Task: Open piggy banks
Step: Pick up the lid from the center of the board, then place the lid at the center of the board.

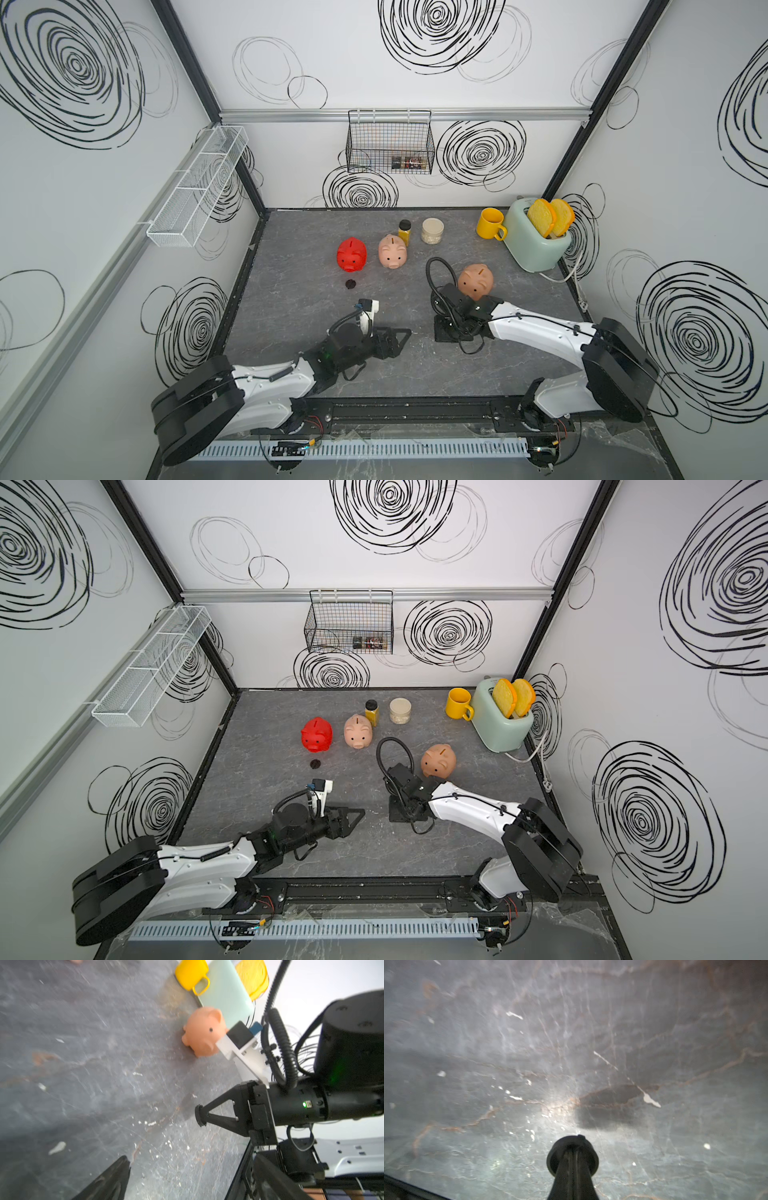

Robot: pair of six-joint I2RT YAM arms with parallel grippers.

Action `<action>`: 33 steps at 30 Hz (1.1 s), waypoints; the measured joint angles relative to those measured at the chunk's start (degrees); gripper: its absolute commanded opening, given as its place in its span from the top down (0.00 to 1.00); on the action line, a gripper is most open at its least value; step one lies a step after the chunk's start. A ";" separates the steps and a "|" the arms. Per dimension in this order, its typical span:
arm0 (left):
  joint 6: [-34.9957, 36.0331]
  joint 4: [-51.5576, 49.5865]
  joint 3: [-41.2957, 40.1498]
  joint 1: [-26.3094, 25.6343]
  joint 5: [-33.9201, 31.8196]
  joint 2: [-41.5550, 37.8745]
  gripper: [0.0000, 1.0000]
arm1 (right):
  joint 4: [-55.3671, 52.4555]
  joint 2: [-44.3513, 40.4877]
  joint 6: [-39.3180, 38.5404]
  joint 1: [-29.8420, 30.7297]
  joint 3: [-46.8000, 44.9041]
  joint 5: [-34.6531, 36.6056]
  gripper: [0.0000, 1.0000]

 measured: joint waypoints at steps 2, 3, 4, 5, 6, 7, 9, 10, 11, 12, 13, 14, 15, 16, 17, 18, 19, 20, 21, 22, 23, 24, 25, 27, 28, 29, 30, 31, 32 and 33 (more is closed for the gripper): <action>0.24 -0.96 0.00 3.72 0.98 -1.68 0.04 | 2.86 0.28 -0.79 -1.70 0.92 -1.73 1.00; 0.28 -1.55 0.00 5.95 1.49 -2.40 0.04 | 4.39 0.66 -1.01 -2.45 1.42 -2.58 1.00; 0.31 -1.92 0.00 7.65 1.95 -2.80 0.04 | 5.99 1.31 -1.11 -3.21 1.99 -3.65 1.00; 0.31 -2.25 0.00 9.73 2.47 -3.10 0.04 | 7.56 2.14 -1.22 -3.85 2.73 -4.52 1.00; 0.26 -2.47 0.00 11.58 2.91 -3.23 0.04 | 9.18 3.45 -1.27 -4.57 3.72 -5.53 1.00; 0.17 -2.64 0.00 13.22 3.30 -3.26 0.04 | 10.40 4.61 -1.29 -5.01 4.61 -6.19 1.00; -0.15 -2.99 0.00 16.09 3.76 -3.23 0.04 | 13.38 7.82 -1.22 -5.97 6.95 -7.63 1.00; -0.42 -3.04 0.02 17.11 3.91 -3.23 0.04 | 14.71 9.18 -1.18 -6.36 7.82 -8.22 1.00; -0.74 -3.04 0.04 18.05 4.07 -3.23 0.04 | 16.09 10.58 -1.14 -6.78 8.74 -8.96 1.00; -1.18 -2.99 0.07 18.88 4.13 -3.19 0.04 | 17.62 12.20 -0.94 -7.34 9.68 -9.75 1.00; -1.53 -3.02 0.09 19.47 4.15 -3.15 0.04 | 18.82 13.40 -0.76 -7.72 10.32 -10.54 1.00; -1.95 -2.99 0.17 20.00 4.11 -3.04 0.04 | 20.06 14.86 -0.52 -8.13 11.08 -11.34 1.00; -2.23 -2.99 0.33 20.33 3.93 -2.86 0.04 | 21.22 16.44 -0.28 -8.59 11.93 -12.24 1.00; -2.47 -2.93 0.48 20.55 3.74 -2.64 0.04 | 21.97 17.64 -0.11 -8.96 12.59 -12.81 1.00; -2.71 -2.69 0.68 20.72 3.37 -2.27 0.04 | 22.69 19.21 0.17 -9.31 13.53 -13.57 1.00; -2.93 -2.36 0.81 20.79 3.15 -1.92 0.04 | 23.15 20.83 0.46 -9.60 14.64 -14.25 1.00; -3.10 -1.68 0.83 20.83 2.93 -1.57 0.04 | 23.54 22.05 0.57 -9.70 15.52 -14.71 1.00; -3.19 -0.92 0.83 20.90 2.62 -1.11 0.04 | 24.06 23.52 0.70 -9.97 16.59 -15.21 1.00; -3.26 -0.15 0.83 20.92 2.32 -0.57 0.04 | 24.50 24.70 0.79 -10.10 17.49 -15.58 1.00; -3.23 0.59 0.87 20.94 2.10 0.04 0.04 | 24.83 25.62 0.85 -10.14 18.18 -15.87 1.00; -3.23 1.53 0.87 20.94 2.03 0.85 0.04 | 25.11 26.67 1.01 -10.14 18.99 -16.22 1.00; -3.21 2.27 0.94 20.96 2.05 1.70 0.04 | 25.44 27.52 1.22 -10.14 19.61 -16.55 1.00; -3.15 3.04 0.96 21.00 2.14 2.62 0.04 | 25.77 28.17 1.44 -10.14 20.02 -16.85 1.00; -2.84 4.28 1.20 21.11 2.95 4.70 0.04 | 26.64 29.46 2.10 -10.16 20.63 -17.68 1.00; -2.64 4.63 1.33 21.18 3.41 5.60 0.04 | 26.95 29.86 2.25 -10.16 20.79 -17.90 1.00; -2.45 4.90 1.49 21.35 3.96 6.51 0.04 | 27.12 30.32 2.51 -10.16 21.03 -18.10 1.00; -2.32 5.14 1.55 21.55 4.55 7.13 0.04 | 27.52 30.88 2.84 -10.16 21.29 -18.29 1.00; -2.16 5.31 1.57 21.75 4.96 7.52 0.04 | 27.78 31.30 3.06 -10.16 21.46 -18.43 1.00; -1.95 5.51 1.60 22.03 5.49 7.85 0.04 | 27.93 31.78 3.39 -10.16 21.73 -18.56 1.00; -1.79 5.55 1.68 22.36 5.92 8.13 0.04 | 28.11 32.22 3.58 -10.23 21.92 -18.60 1.00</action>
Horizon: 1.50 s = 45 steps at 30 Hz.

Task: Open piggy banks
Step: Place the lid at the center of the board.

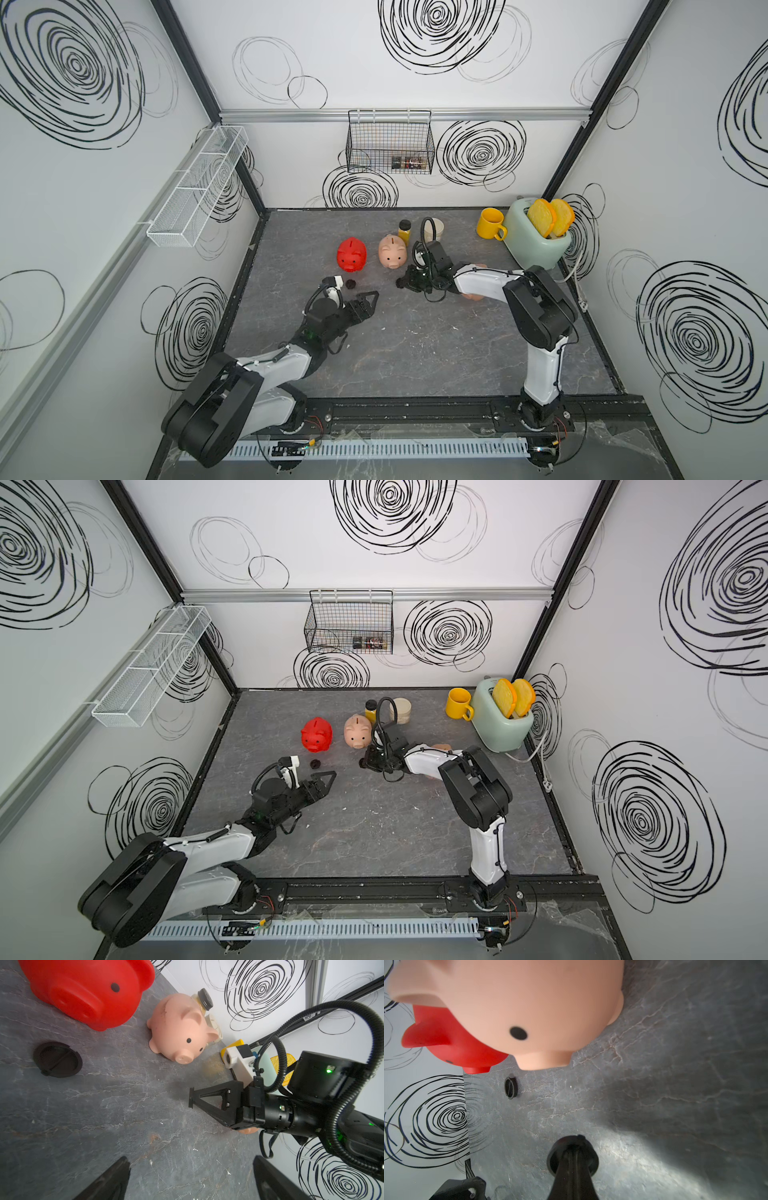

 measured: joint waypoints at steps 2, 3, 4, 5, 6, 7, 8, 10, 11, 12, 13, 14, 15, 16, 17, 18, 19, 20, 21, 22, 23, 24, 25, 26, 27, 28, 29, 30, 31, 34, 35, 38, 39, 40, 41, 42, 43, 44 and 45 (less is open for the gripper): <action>0.31 0.04 0.48 0.68 0.94 0.61 0.04 | 0.17 0.52 0.46 -0.04 0.24 0.04 1.00; 0.44 0.15 0.70 1.01 1.36 0.94 0.04 | 0.35 0.74 0.79 -0.04 0.31 0.07 1.00; 0.48 0.26 0.81 1.22 1.62 1.16 0.04 | 0.46 0.87 1.03 -0.04 0.37 0.09 1.00; 0.50 0.33 0.94 1.49 2.03 1.44 0.04 | 0.61 1.14 1.25 -0.04 0.52 0.13 1.00; 0.52 0.37 1.07 1.68 2.40 1.73 0.04 | 0.74 1.40 1.51 -0.04 0.70 0.13 1.00; 0.57 0.39 1.18 1.73 2.62 1.99 0.04 | 0.85 1.68 1.75 -0.04 0.94 0.13 1.00; 0.63 0.44 1.29 1.75 2.84 2.25 0.04 | 1.09 2.10 2.01 -0.04 1.25 0.11 1.00; 0.70 0.48 1.38 1.75 3.21 2.60 0.04 | 1.46 2.78 2.47 -0.04 1.64 0.09 1.00; 0.70 0.48 1.38 1.75 3.45 2.75 0.04 | 1.55 3.19 2.71 -0.04 1.99 0.11 1.00; 0.72 0.48 1.38 1.79 3.63 2.86 0.04 | 1.84 3.63 2.93 -0.04 2.27 0.13 1.00; 0.72 0.48 1.40 1.79 3.74 2.97 0.04 | 2.03 3.91 3.08 -0.04 2.43 0.13 1.00; 0.74 0.48 1.40 1.79 3.85 3.06 0.04 | 2.10 4.15 3.26 -0.04 2.51 0.11 1.00; 0.79 0.48 1.40 1.79 3.93 3.15 0.04 | 2.12 4.33 3.41 -0.04 2.56 0.13 1.00; 0.81 0.48 1.40 1.79 3.98 3.19 0.04 | 2.10 4.44 3.52 -0.04 2.62 0.13 1.00; 0.85 0.48 1.40 1.79 4.02 3.19 0.04 | 2.12 4.61 3.65 -0.04 2.82 0.09 1.00; 0.87 0.48 1.42 1.79 4.07 3.19 0.04 | 2.21 4.74 3.69 -0.04 2.95 0.09 1.00; 0.90 0.48 1.44 1.79 4.09 3.21 0.04 | 2.29 4.81 3.80 -0.04 3.08 0.09 1.00; 0.90 0.48 1.49 1.79 4.09 3.21 0.04 | 2.40 4.87 3.89 -0.04 3.17 0.04 0.99; 0.90 0.48 1.55 1.79 4.09 3.21 0.04 | 2.54 4.90 3.98 -0.04 3.17 -0.04 0.99; 0.90 0.48 1.57 1.79 4.11 3.21 0.04 | 2.62 4.94 4.07 -0.04 3.17 -0.11 0.98; 0.92 0.48 1.60 1.79 4.13 3.23 0.04 | 2.78 5.05 4.17 -0.04 3.17 -0.22 0.98; 0.92 0.48 1.62 1.79 4.11 3.28 0.04 | 2.86 5.16 4.28 -0.04 3.21 -0.31 0.97; 0.92 0.48 1.64 1.79 4.13 3.34 0.04 | 2.95 5.31 4.39 -0.04 3.26 -0.33 0.96; 0.92 0.48 1.68 1.79 4.13 3.43 0.04 | 3.04 5.55 4.48 -0.04 3.41 -0.37 0.94; 0.92 0.48 1.70 1.79 4.13 3.50 0.04 | 3.13 5.81 4.55 -0.04 3.63 -0.37 0.94; 0.92 0.48 1.70 1.79 4.13 3.50 0.04 | 3.17 6.05 4.63 -0.04 3.85 -0.35 0.93; 0.92 0.48 1.70 1.79 4.13 3.52 0.04 | 3.19 6.27 4.68 -0.04 4.04 -0.37 0.93; 0.92 0.46 1.73 1.79 4.13 3.54 0.04 | 3.26 6.49 4.70 -0.04 4.22 -0.37 0.92; 0.92 0.46 1.75 1.79 4.13 3.56 0.04 | 3.28 6.64 4.72 -0.04 4.35 -0.37 0.91; 0.94 0.46 1.84 1.79 4.15 3.63 0.04 | 3.34 7.08 4.74 -0.04 4.79 -0.35 0.89; 0.98 0.44 1.90 1.79 4.13 3.69 0.04 | 3.41 7.15 4.79 -0.04 4.87 -0.35 0.88; 1.14 0.44 2.16 1.79 4.13 3.85 0.04 | 3.43 7.23 4.87 -0.04 4.92 -0.37 0.87; 1.18 0.44 2.21 1.79 4.13 3.85 0.04 | 3.43 7.23 4.87 -0.04 4.94 -0.37 0.87; 1.25 0.44 2.23 1.81 4.13 3.85 0.04 | 3.45 7.23 4.87 -0.04 4.96 -0.37 0.87; 1.29 0.44 2.23 1.81 4.13 3.85 0.04 | 3.45 7.23 4.90 -0.04 4.96 -0.37 0.87; 1.31 0.44 2.23 1.84 4.15 3.85 0.04 | 3.45 7.23 4.90 -0.04 4.96 -0.37 0.86; 1.33 0.44 2.23 1.90 4.15 3.85 0.04 | 3.45 7.23 4.90 -0.04 4.96 -0.39 0.86; 1.36 0.44 2.23 1.95 4.15 3.85 0.04 | 3.45 7.23 4.90 -0.04 4.96 -0.42 0.86; 1.36 0.42 2.23 2.01 4.15 3.85 0.04 | 3.45 7.23 4.90 -0.04 4.96 -0.46 0.86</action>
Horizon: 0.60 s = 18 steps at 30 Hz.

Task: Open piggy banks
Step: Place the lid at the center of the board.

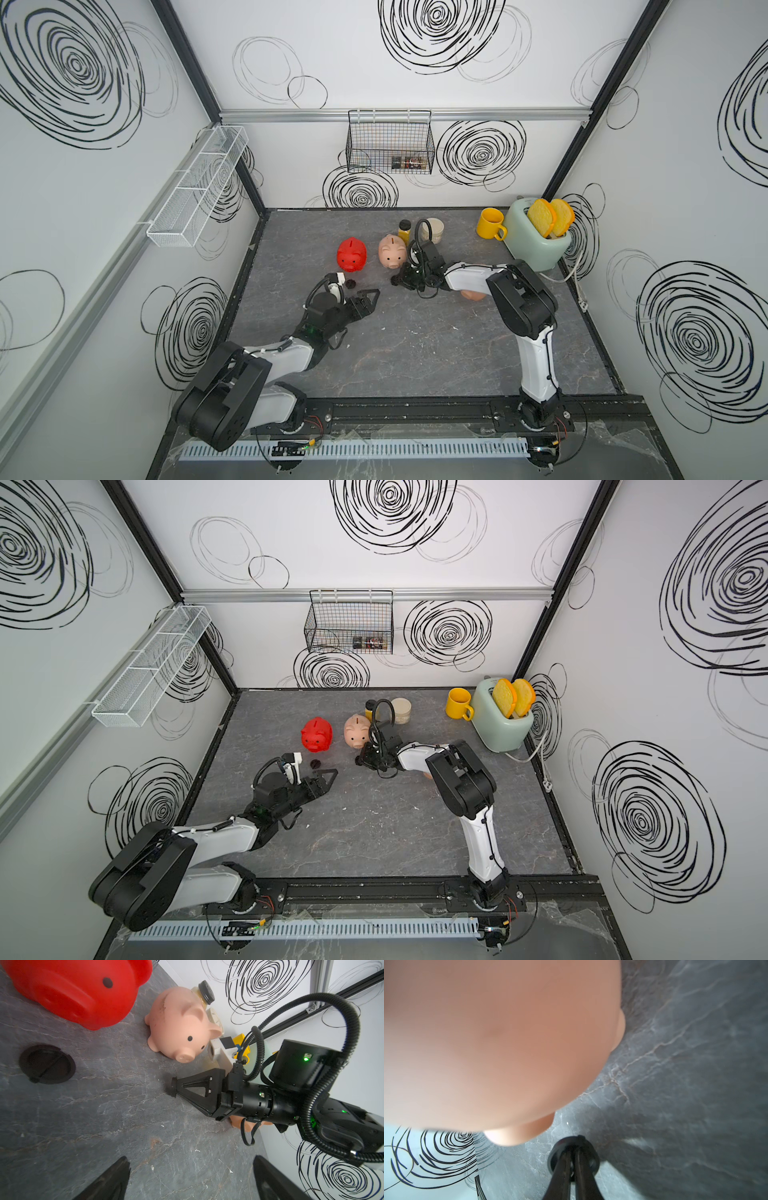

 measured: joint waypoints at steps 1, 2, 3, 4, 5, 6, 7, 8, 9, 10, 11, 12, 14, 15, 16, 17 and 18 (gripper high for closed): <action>0.02 0.00 0.00 0.04 0.00 0.00 0.04 | 0.02 0.00 0.00 0.00 0.00 -0.11 0.85; 0.02 0.02 0.00 0.07 0.00 0.00 0.04 | 0.04 0.00 0.00 0.00 0.00 -0.13 0.85; 0.04 0.00 0.00 0.07 0.00 0.00 0.04 | 0.07 0.00 0.00 0.00 0.00 -0.15 0.85; 0.09 0.00 0.00 0.07 0.00 0.00 0.04 | 0.07 0.00 0.00 0.00 0.00 -0.20 0.84; 0.11 0.00 0.00 0.07 0.00 0.00 0.04 | 0.07 0.00 0.02 0.00 0.02 -0.24 0.84; 0.13 0.00 0.00 0.07 0.00 0.00 0.04 | 0.09 0.00 0.00 0.00 0.02 -0.31 0.84; 0.15 0.00 0.00 0.07 0.00 0.00 0.04 | 0.09 0.00 -0.02 0.00 0.00 -0.33 0.84; 0.17 0.00 0.00 0.07 0.00 0.00 0.04 | 0.11 0.00 0.00 0.00 0.02 -0.35 0.84; 0.17 0.00 0.00 0.07 0.00 0.00 0.04 | 0.11 0.00 0.00 0.00 0.02 -0.39 0.84; 0.20 0.00 0.02 0.07 0.00 0.00 0.04 | 0.11 0.00 0.00 0.00 0.00 -0.46 0.84; 0.20 0.02 0.02 0.07 0.00 0.02 0.04 | 0.11 0.00 0.00 0.00 0.02 -0.55 0.84; 0.22 0.00 0.02 0.07 0.00 0.02 0.04 | 0.11 0.00 0.00 0.00 0.00 -0.61 0.84; 0.39 0.00 0.04 0.07 0.00 0.07 0.04 | 0.11 0.00 0.00 0.00 0.02 -0.81 0.84; 0.46 0.00 0.09 0.07 0.00 0.07 0.04 | 0.13 -0.02 0.00 0.00 0.00 -0.92 0.84; 0.61 -0.02 0.11 0.07 0.00 0.07 0.04 | 0.11 -0.09 0.00 0.00 0.00 -0.96 0.84; 0.76 -0.04 0.20 0.07 0.00 0.07 0.04 | 0.11 -0.28 0.00 0.00 -0.02 -0.94 0.84; 0.90 -0.09 0.24 0.04 -0.02 0.07 0.04 | 0.11 -0.66 -0.02 0.00 -0.15 -0.94 0.84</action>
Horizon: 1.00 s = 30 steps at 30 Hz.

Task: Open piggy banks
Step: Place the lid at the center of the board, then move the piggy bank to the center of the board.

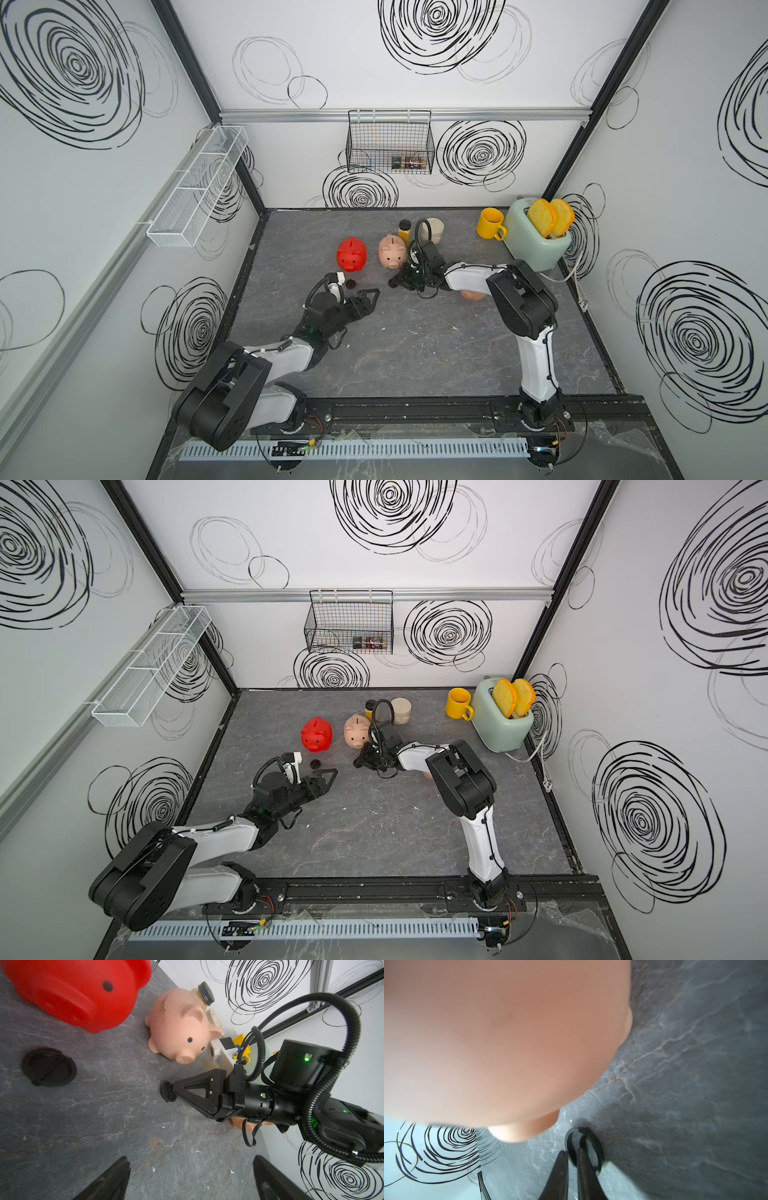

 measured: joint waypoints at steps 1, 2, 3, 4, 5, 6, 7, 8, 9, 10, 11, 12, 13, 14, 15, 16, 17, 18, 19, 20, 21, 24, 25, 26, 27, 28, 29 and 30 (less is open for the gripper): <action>0.26 -0.09 0.07 -0.04 -0.04 -0.04 0.04 | 0.00 -0.72 -0.02 0.00 -0.46 0.02 0.84; 0.63 -0.33 0.15 -0.31 -0.17 -0.13 0.04 | -0.02 -1.77 -0.09 0.00 -1.05 0.13 0.84; 0.96 -0.72 0.33 -0.66 -0.48 -0.28 0.04 | -0.04 -3.17 -0.24 -0.07 -1.88 0.35 0.84; 1.46 -1.40 0.72 -1.18 -0.83 -0.55 0.04 | -0.13 -4.87 -0.44 -0.07 -2.86 0.68 0.84; 2.10 -1.88 1.11 -2.03 -1.38 -0.87 0.04 | -0.31 -7.15 -0.70 -0.07 -4.07 1.14 0.84; 2.75 -2.29 1.57 -2.91 -1.86 -1.18 0.04 | -0.42 -9.09 -1.05 -0.11 -5.07 1.55 0.84; 3.52 -2.86 2.27 -4.04 -2.25 -1.44 0.04 | -0.55 -11.82 -1.62 -0.17 -6.40 2.23 0.84; 4.50 -3.45 3.21 -5.51 -2.80 -1.57 0.04 | -0.81 -14.34 -2.08 -0.35 -7.56 2.89 0.83; 5.27 -4.00 3.98 -6.62 -3.23 -1.62 0.04 | -0.90 -16.52 -2.56 -0.55 -8.61 3.43 0.83; 6.27 -4.63 5.05 -8.07 -3.76 -1.62 0.04 | -1.29 -19.34 -3.26 -0.96 -10.03 4.31 0.83; 7.43 -5.09 6.19 -9.75 -4.15 -1.60 0.04 | -1.75 -22.05 -3.96 -1.57 -11.43 5.14 0.82; 8.20 -5.27 6.95 -10.97 -4.39 -1.53 0.04 | -1.95 -24.11 -4.50 -2.14 -12.59 5.90 0.80; 9.16 -5.38 8.09 -12.59 -4.68 -1.16 0.04 | -2.54 -26.62 -5.31 -3.10 -14.12 7.06 0.78; 9.94 -5.44 9.11 -13.97 -4.70 -0.57 0.04 | -3.45 -28.94 -6.03 -4.20 -15.52 8.00 0.76; 10.60 -5.42 10.08 -15.17 -4.68 0.24 0.04 | -4.44 -30.86 -6.67 -5.29 -16.74 8.87 0.74; 11.19 -5.42 11.30 -16.41 -4.63 1.53 0.04 | -5.49 -33.00 -7.45 -6.64 -18.05 9.92 0.74; 11.63 -5.44 12.48 -17.59 -4.61 3.02 0.04 | -7.13 -35.26 -8.39 -8.24 -19.30 11.02 0.73; 11.96 -5.46 13.35 -18.34 -4.57 4.31 0.04 | -8.37 -36.70 -8.90 -9.22 -19.93 11.89 0.73; 12.26 -5.49 13.88 -18.99 -4.48 5.20 0.04 | -9.40 -37.83 -9.40 -10.51 -20.28 12.96 0.71; 12.39 -5.51 14.19 -19.47 -4.35 5.88 0.04 | -10.10 -38.88 -9.97 -11.74 -20.57 13.88 0.71; 12.26 -6.10 15.69 -20.74 -4.42 7.78 0.04 | -10.88 -40.52 -11.21 -13.38 -21.70 14.71 0.71; 12.39 -7.41 22.69 -24.50 -3.98 14.86 0.04 | -13.14 -48.06 -14.10 -19.10 -26.58 17.68 0.57; 12.50 -7.93 25.09 -25.92 -3.82 16.90 0.04 | -13.31 -50.47 -15.10 -21.57 -28.13 18.75 0.56; 12.68 -8.50 26.93 -26.97 -3.69 18.32 0.04 | -13.42 -51.84 -15.65 -23.47 -29.05 19.15 0.56; 12.85 -8.85 28.81 -27.96 -3.54 19.69 0.04 | -13.44 -52.89 -16.48 -25.44 -29.79 19.41 0.55; 13.00 -9.07 30.56 -28.81 -3.10 21.09 0.04 | -13.49 -53.22 -17.14 -26.99 -30.12 19.26 0.55; 13.14 -9.07 31.82 -29.31 -2.84 22.16 0.04 | -13.64 -53.07 -17.70 -28.33 -30.18 19.23 0.53; 13.27 -9.03 32.68 -29.53 -2.71 22.93 0.04 | -13.66 -52.78 -18.14 -29.22 -30.18 19.08 0.52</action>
